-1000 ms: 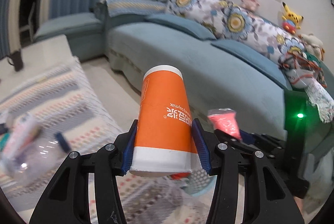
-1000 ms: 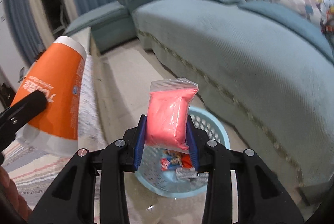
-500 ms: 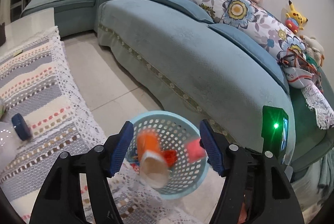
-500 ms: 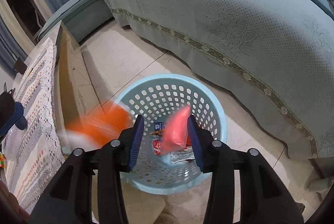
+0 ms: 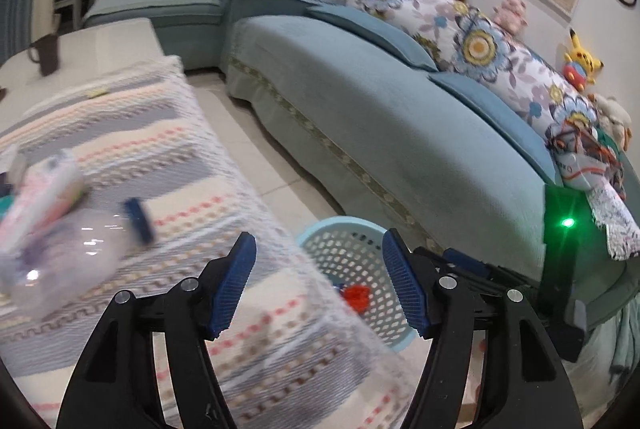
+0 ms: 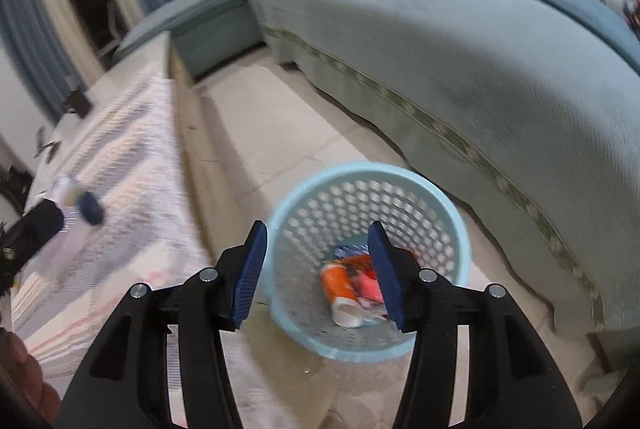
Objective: Collect trash
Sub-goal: 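Carry cup and pink packet to the blue basket and release both, then move both open tools back over the table toward the bottles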
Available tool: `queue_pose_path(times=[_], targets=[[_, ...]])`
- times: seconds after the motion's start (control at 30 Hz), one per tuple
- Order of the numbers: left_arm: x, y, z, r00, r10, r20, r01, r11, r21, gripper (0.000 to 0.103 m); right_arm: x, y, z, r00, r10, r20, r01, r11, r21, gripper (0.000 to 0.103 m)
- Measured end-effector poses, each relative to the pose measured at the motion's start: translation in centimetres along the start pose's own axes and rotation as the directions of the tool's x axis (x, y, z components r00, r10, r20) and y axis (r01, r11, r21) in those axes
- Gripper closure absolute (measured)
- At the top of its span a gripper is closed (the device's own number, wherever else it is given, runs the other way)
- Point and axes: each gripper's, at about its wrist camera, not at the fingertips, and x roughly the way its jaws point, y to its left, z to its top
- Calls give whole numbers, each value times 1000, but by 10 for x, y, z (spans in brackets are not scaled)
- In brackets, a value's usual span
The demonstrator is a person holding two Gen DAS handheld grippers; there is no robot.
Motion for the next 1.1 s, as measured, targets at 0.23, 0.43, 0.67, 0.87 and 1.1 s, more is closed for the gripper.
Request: queue_pose_path(times=[0.23,0.43,0.67,0.87,1.1], targets=[[-71,61,13,989,113,97,-109,993,-46,39,-26,86,15,994,95,55,-86,984,-156,52],[-99,139,23,965,249,87,-239,965,-111,41,-23,157,15,987,156,43,-140,956,-258,52],[-82,203,22,954,300,-24,-301,949,-97,47,4,222,8,981,190,-33,-189,920,-344,67],[-68,222,4,962,272,-38,-274,947,-165,47,33,243,18,974,214,-70,-225,897,-380,67],[-63,235,1,966,247,-74,-257,949,-183,50,63,257,33,961,251,-114,-276,868,-414,67]])
